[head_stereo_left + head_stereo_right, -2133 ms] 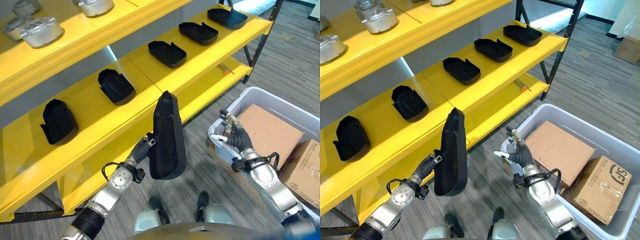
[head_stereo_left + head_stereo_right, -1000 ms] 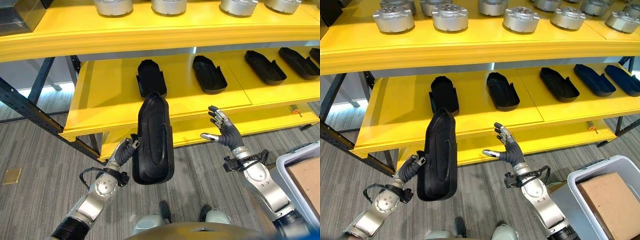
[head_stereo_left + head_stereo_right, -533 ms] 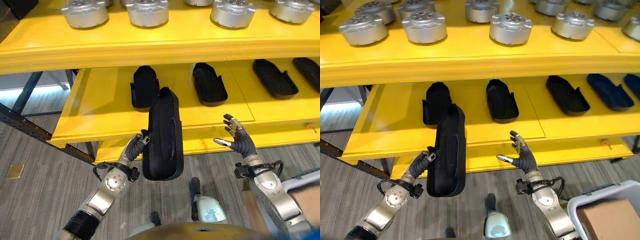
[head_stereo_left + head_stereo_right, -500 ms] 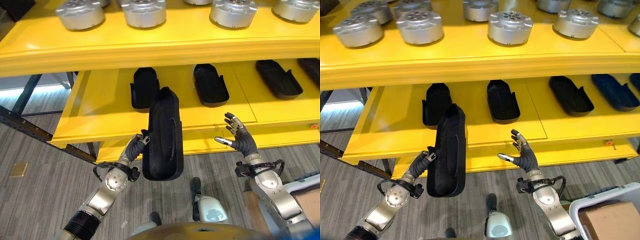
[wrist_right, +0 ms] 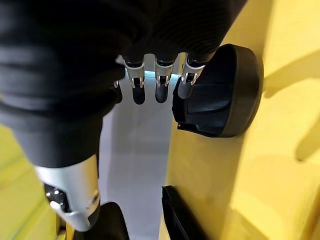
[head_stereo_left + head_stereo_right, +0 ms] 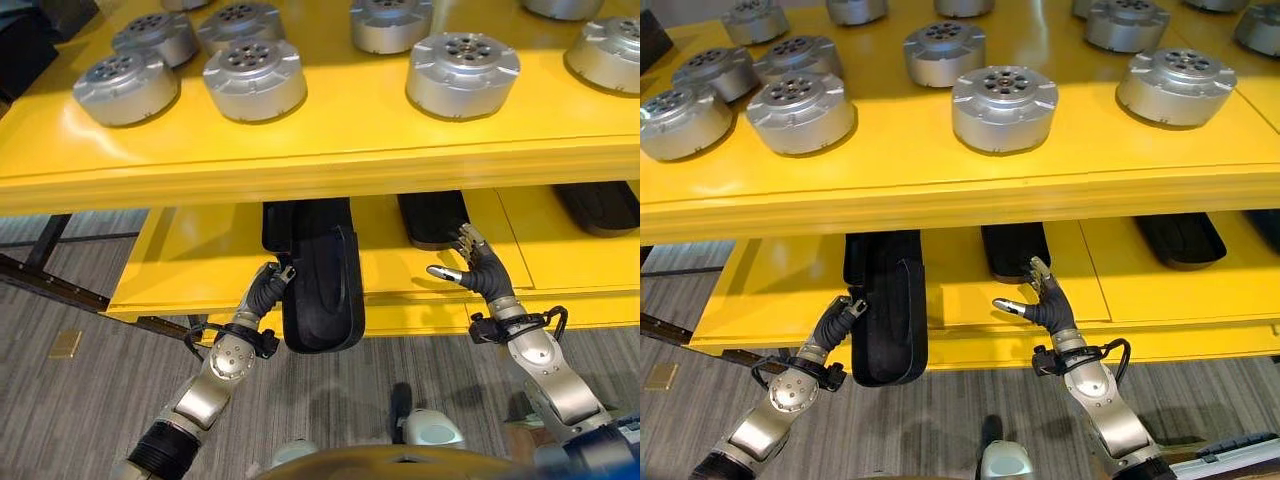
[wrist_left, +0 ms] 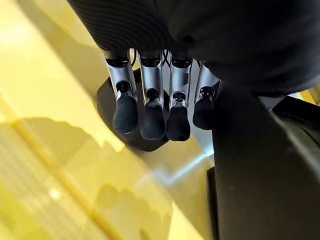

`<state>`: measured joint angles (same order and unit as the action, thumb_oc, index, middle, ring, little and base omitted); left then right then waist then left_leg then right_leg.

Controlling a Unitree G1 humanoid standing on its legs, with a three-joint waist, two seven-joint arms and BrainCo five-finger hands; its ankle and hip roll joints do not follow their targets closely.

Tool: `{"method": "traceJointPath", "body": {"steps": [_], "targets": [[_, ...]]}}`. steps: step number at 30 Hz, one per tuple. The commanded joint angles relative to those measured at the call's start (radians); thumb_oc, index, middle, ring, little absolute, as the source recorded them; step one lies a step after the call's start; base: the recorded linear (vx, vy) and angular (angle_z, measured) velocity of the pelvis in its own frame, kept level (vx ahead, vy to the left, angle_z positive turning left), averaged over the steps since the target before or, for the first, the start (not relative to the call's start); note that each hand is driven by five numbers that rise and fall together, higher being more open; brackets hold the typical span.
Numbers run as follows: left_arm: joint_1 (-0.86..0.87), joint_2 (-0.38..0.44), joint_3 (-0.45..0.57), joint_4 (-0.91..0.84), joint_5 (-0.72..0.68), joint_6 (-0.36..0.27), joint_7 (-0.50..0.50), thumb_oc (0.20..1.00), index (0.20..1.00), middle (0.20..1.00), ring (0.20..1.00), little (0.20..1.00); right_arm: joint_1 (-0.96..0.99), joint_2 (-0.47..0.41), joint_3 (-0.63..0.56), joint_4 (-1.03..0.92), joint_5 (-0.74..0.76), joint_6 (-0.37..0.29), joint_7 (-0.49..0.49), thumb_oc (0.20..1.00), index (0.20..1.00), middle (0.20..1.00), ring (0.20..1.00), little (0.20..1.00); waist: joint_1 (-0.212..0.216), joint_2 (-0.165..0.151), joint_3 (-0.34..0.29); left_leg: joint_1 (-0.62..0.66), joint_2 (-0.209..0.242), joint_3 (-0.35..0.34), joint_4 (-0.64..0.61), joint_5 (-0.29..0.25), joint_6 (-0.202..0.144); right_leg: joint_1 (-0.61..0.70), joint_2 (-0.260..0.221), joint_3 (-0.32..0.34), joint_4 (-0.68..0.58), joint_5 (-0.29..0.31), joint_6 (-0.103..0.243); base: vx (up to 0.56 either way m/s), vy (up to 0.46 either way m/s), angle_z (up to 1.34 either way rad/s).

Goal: Move parts from the plastic box to the shelf.

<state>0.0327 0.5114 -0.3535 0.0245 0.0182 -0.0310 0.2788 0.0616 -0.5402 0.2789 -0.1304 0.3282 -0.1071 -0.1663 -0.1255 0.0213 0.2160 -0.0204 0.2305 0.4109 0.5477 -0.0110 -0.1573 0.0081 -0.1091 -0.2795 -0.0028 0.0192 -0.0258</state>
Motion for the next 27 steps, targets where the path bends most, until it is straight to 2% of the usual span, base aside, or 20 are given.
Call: {"method": "traceJointPath", "body": {"steps": [1, 4, 6, 7, 8, 9, 10, 15, 18, 19, 21, 23, 26, 27], "targets": [[-0.025, 0.019, 0.059, -0.094, -0.043, -0.052, 0.074, 0.200, 0.200, 0.200, 0.200, 0.200, -0.030, -0.028, -0.012, -0.044, -0.034, -0.065, -0.019, 1.000, 1.000, 1.000, 1.000, 1.000, -0.033, -0.001, -0.021, 0.053, -0.025, 0.072, -0.187, -0.009, 0.075, 0.030, 0.001, -0.020, 0.055, -0.087, 0.079, 0.08, 0.202, -0.17], [-0.018, 0.027, 0.064, -0.091, -0.069, -0.067, 0.076, 0.200, 0.200, 0.200, 0.200, 0.200, 0.001, -0.057, -0.036, -0.070, -0.078, -0.070, -0.025, 1.000, 1.000, 1.000, 1.000, 1.000, -0.044, 0.007, -0.035, 0.091, 0.021, 0.015, -0.377, 0.091, 0.045, 0.023, -0.022, 0.006, 0.080, -0.098, 0.086, 0.12, 0.298, -0.05], [-0.021, 0.027, 0.056, -0.074, -0.090, -0.096, 0.063, 0.200, 0.200, 0.200, 0.200, 0.200, 0.016, -0.078, -0.043, -0.079, -0.074, -0.049, -0.021, 1.000, 1.000, 1.000, 1.000, 1.000, -0.052, 0.004, -0.042, 0.081, 0.093, -0.010, -0.435, 0.209, 0.003, 0.032, -0.050, 0.018, 0.088, -0.110, 0.084, 0.12, 0.379, -0.05], [-0.026, 0.024, 0.047, -0.072, -0.091, -0.108, 0.058, 0.200, 0.200, 0.200, 0.200, 0.200, 0.020, -0.089, -0.043, -0.075, -0.075, -0.054, -0.024, 1.000, 1.000, 1.000, 1.000, 1.000, -0.057, -0.001, -0.042, 0.072, 0.132, -0.011, -0.445, 0.243, -0.006, 0.031, -0.071, 0.024, 0.092, -0.107, 0.085, 0.05, 0.413, 0.06], [-0.030, 0.021, 0.040, -0.068, -0.086, -0.120, 0.057, 0.200, 0.200, 0.200, 0.200, 0.200, 0.024, -0.095, -0.044, -0.073, -0.080, -0.063, -0.025, 1.000, 1.000, 1.000, 1.000, 1.000, -0.062, -0.003, -0.040, 0.068, 0.150, 0.004, -0.452, 0.261, 0.001, 0.024, -0.084, 0.016, 0.102, -0.103, 0.082, 0.07, 0.402, 0.11], [-0.031, 0.017, 0.035, -0.068, -0.084, -0.124, 0.061, 0.200, 0.200, 0.200, 0.200, 0.200, 0.032, -0.103, -0.049, -0.069, -0.082, -0.072, -0.024, 1.000, 1.000, 1.000, 1.000, 1.000, -0.067, -0.006, -0.043, 0.072, 0.163, -0.003, -0.455, 0.256, -0.017, 0.027, -0.104, 0.025, 0.114, -0.117, 0.091, 0.07, 0.307, 0.06], [-0.031, 0.015, 0.033, -0.068, -0.090, -0.123, 0.065, 0.200, 0.200, 0.200, 0.200, 0.200, 0.038, -0.107, -0.054, -0.070, -0.082, -0.074, -0.025, 1.000, 1.000, 1.000, 1.000, 1.000, -0.070, -0.006, -0.044, 0.076, 0.163, -0.002, -0.457, 0.248, -0.020, 0.025, -0.113, 0.025, 0.126, -0.126, 0.096, 0.14, 0.363, 0.06], [-0.047, 0.021, 0.041, -0.071, -0.076, -0.107, 0.047, 0.200, 0.200, 0.200, 0.200, 0.200, 0.069, -0.101, -0.083, -0.066, -0.082, -0.079, -0.054, 1.000, 1.000, 1.000, 1.000, 1.000, -0.090, 0.017, -0.047, 0.109, 0.127, 0.019, -0.491, 0.179, 0.000, 0.010, -0.121, 0.033, 0.204, -0.156, 0.111, 0.11, 0.319, 0.02], [-0.059, 0.032, 0.042, -0.079, -0.055, -0.121, 0.029, 0.200, 0.200, 0.200, 0.200, 0.200, 0.086, -0.086, -0.114, -0.056, -0.060, -0.078, -0.062, 1.000, 1.000, 1.000, 1.000, 1.000, -0.091, 0.014, -0.049, 0.112, 0.075, 0.013, -0.494, 0.115, 0.026, 0.028, -0.116, 0.051, 0.191, -0.143, 0.128, 0.12, 0.271, 0.38], [-0.054, 0.035, 0.047, -0.091, -0.045, -0.120, 0.037, 0.200, 0.200, 0.200, 0.200, 0.200, 0.099, -0.081, -0.127, -0.057, -0.058, -0.086, -0.062, 1.000, 1.000, 1.000, 1.000, 1.000, -0.088, 0.011, -0.047, 0.108, 0.057, 0.023, -0.497, 0.095, 0.049, 0.026, -0.116, 0.048, 0.180, -0.118, 0.131, 0.07, 0.280, 0.41], [-0.041, 0.044, 0.063, -0.100, -0.049, -0.112, 0.056, 0.200, 0.200, 0.200, 0.200, 0.200, 0.125, -0.067, -0.156, -0.067, -0.062, -0.084, -0.051, 1.000, 1.000, 1.000, 1.000, 1.000, -0.089, 0.005, -0.048, 0.124, 0.015, 0.031, -0.514, 0.043, 0.072, 0.032, -0.129, 0.056, 0.165, -0.095, 0.153, 0.08, 0.314, 0.20], [-0.025, 0.056, 0.087, -0.106, -0.039, -0.121, 0.057, 0.200, 0.200, 0.200, 0.200, 0.200, 0.140, -0.054, -0.169, -0.077, -0.064, -0.069, -0.056, 1.000, 1.000, 1.000, 1.000, 1.000, -0.085, 0.001, -0.049, 0.144, -0.025, 0.037, -0.542, 0.024, 0.090, 0.036, -0.136, 0.054, 0.149, -0.073, 0.175, 0.09, 0.321, -0.01], [0.007, 0.075, 0.116, -0.125, -0.008, -0.156, 0.045, 0.200, 0.200, 0.200, 0.200, 0.200, 0.157, -0.035, -0.188, -0.086, -0.064, -0.062, -0.063, 1.000, 1.000, 1.000, 1.000, 1.000, -0.073, -0.008, -0.045, 0.155, -0.062, 0.044, -0.567, 0.016, 0.108, 0.030, -0.147, 0.038, 0.134, -0.043, 0.204, 0.04, 0.254, -0.06], [0.016, 0.081, 0.125, -0.138, 0.005, -0.165, 0.037, 0.200, 0.200, 0.200, 0.200, 0.200, 0.161, -0.031, -0.196, -0.091, -0.066, -0.059, -0.069, 1.000, 1.000, 1.000, 1.000, 1.000, -0.067, -0.011, -0.042, 0.161, -0.077, 0.032, -0.572, -0.004, 0.108, 0.035, -0.154, 0.037, 0.134, -0.050, 0.221, 0.02, 0.192, -0.03]]}}
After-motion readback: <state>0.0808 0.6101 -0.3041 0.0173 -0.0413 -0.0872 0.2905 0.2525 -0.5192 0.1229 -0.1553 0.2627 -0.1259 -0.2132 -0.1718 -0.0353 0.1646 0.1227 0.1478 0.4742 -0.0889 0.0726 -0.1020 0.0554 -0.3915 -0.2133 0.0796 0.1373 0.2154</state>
